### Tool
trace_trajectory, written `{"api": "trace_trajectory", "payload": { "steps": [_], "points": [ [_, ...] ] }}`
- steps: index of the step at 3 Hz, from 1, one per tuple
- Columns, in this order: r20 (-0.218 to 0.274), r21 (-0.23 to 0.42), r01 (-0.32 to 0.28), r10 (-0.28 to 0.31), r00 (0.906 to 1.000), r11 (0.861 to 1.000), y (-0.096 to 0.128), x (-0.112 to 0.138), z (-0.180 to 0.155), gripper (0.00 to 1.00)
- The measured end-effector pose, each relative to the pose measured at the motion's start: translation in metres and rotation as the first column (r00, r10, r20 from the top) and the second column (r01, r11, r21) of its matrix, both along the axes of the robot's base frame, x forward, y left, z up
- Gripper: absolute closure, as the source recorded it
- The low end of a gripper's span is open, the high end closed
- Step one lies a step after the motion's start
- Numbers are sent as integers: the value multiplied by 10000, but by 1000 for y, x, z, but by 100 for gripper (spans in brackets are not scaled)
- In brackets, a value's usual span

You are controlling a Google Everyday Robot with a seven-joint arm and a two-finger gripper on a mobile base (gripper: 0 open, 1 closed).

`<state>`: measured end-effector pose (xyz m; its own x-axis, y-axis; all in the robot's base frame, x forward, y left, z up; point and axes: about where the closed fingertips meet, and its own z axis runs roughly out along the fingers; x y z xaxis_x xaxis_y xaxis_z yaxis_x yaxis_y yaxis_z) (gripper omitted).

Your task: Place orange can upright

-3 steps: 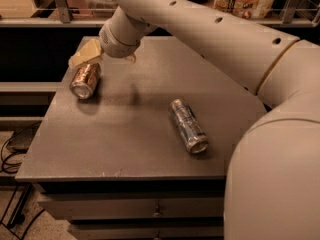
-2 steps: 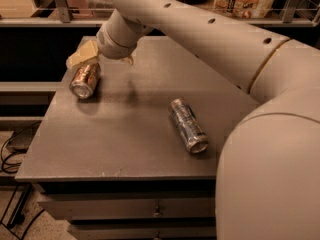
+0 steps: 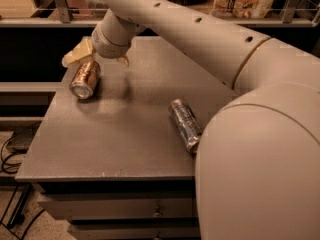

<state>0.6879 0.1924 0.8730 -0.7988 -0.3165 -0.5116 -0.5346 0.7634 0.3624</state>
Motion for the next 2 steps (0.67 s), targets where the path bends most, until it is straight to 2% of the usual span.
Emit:
{"api": "trace_trajectory", "payload": {
  "steps": [2],
  "points": [
    [-506,132,1,6,9987,9999,23,14,-12,0]
  ]
}}
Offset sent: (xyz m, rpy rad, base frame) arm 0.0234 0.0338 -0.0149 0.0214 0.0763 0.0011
